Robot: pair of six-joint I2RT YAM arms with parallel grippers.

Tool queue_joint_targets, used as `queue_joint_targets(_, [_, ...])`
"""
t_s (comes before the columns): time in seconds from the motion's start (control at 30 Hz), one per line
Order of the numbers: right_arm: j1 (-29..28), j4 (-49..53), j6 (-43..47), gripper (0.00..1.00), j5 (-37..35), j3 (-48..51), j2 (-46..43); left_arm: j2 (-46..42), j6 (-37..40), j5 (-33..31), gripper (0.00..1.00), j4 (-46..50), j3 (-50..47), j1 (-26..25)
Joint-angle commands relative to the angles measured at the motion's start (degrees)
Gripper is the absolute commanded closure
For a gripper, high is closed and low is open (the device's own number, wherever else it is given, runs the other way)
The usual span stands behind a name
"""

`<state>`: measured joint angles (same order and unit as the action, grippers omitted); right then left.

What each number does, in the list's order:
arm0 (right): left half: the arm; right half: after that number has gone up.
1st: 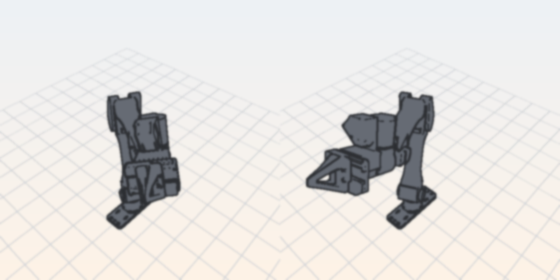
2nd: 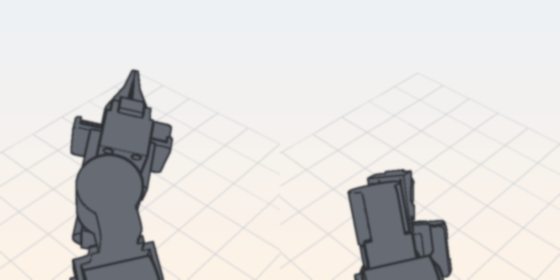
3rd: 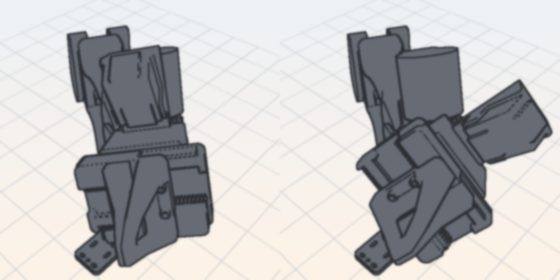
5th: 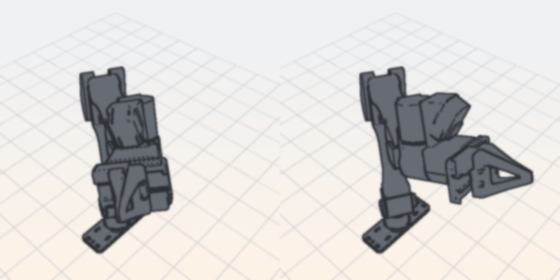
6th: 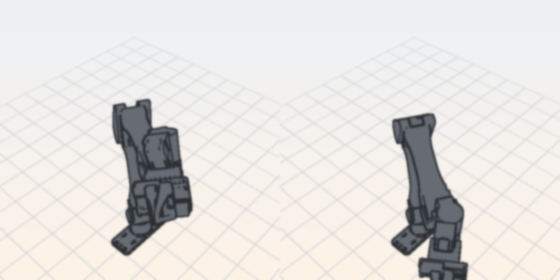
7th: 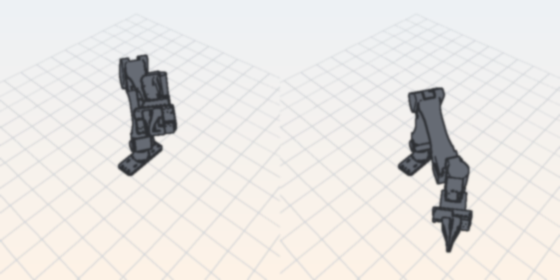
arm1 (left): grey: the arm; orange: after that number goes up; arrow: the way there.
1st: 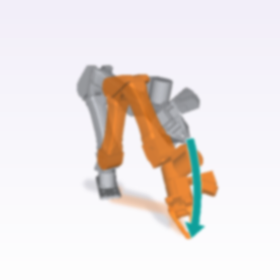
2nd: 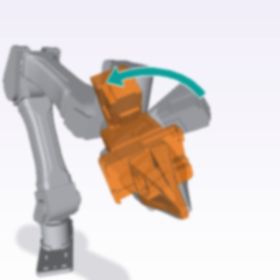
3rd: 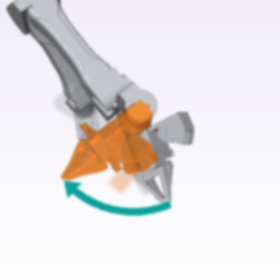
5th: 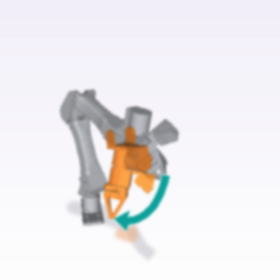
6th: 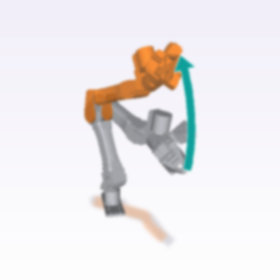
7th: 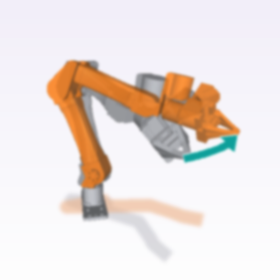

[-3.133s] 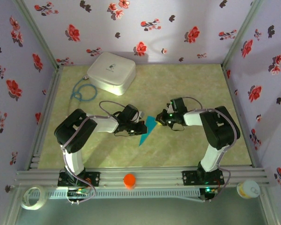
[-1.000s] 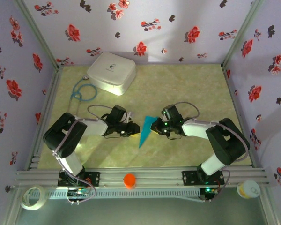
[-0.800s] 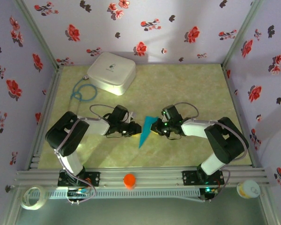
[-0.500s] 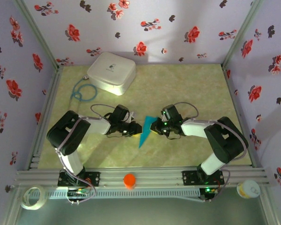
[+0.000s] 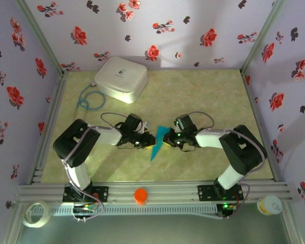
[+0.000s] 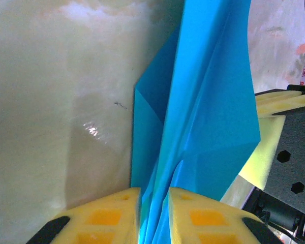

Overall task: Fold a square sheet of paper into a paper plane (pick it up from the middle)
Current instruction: Turn over a paper plane at the center of the table.

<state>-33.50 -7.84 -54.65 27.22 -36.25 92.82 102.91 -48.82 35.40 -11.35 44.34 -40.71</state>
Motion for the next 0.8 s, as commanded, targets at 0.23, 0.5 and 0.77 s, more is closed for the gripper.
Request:
queue_joint_targets(0.23, [-0.52,0.34,0.03,0.87,0.21,1.33,0.12,3.54,0.53,4.76,0.82,-0.60,2.89,-1.65])
queue_joint_targets(0.5, [-0.43,1.25,0.25,0.86,-1.83,1.97,-4.32,-1.14,1.18,-0.34,0.97,0.45,1.74,-2.19])
queue_joint_targets(0.77, [0.66,6.00,2.28,0.85,-7.16,1.79,-8.83,-9.86,8.64,-20.90,0.98,21.23,6.71,-3.15])
